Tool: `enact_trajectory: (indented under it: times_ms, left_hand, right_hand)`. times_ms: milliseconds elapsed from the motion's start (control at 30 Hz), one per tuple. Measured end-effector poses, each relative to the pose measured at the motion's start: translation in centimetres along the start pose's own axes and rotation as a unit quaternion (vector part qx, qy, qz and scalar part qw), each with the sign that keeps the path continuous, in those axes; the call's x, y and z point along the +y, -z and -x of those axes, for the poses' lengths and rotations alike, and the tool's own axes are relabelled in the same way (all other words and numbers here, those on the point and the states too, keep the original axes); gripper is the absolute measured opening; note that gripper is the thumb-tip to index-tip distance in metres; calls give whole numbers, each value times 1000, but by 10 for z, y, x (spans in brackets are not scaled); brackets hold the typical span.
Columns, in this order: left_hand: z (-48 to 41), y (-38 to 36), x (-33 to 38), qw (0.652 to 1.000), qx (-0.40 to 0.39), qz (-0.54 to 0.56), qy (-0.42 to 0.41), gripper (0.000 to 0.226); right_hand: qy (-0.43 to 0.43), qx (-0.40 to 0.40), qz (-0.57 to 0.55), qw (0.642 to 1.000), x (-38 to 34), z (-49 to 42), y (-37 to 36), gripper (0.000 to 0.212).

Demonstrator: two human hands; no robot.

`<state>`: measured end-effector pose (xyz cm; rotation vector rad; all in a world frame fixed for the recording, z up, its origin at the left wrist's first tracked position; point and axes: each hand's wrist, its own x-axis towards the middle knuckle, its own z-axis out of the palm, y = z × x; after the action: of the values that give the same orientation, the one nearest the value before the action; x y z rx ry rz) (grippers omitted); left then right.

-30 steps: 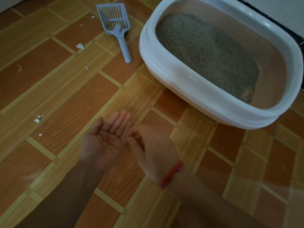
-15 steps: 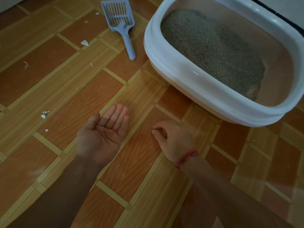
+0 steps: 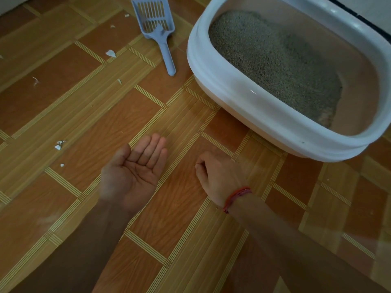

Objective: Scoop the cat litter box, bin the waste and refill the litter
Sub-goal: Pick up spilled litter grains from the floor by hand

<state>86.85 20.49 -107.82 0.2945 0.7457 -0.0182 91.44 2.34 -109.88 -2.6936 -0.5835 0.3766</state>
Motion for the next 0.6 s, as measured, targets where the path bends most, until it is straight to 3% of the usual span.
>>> enact_trajectory:
  times_ms: [267,400,600]
  left_hand:
    - [3,0,-4,1000,-3,-6,9,61]
    - [5,-1,-11,999,0,-3,34,57]
    - [11,-5,-16,998,-3,-36,45,53]
  right_hand:
    - [-2,-110,-49,993,-39,9,23,19]
    - [77,-23,-114,990,-81,14,31,20]
    - [80,-48,-121,988,-93,12,21,17]
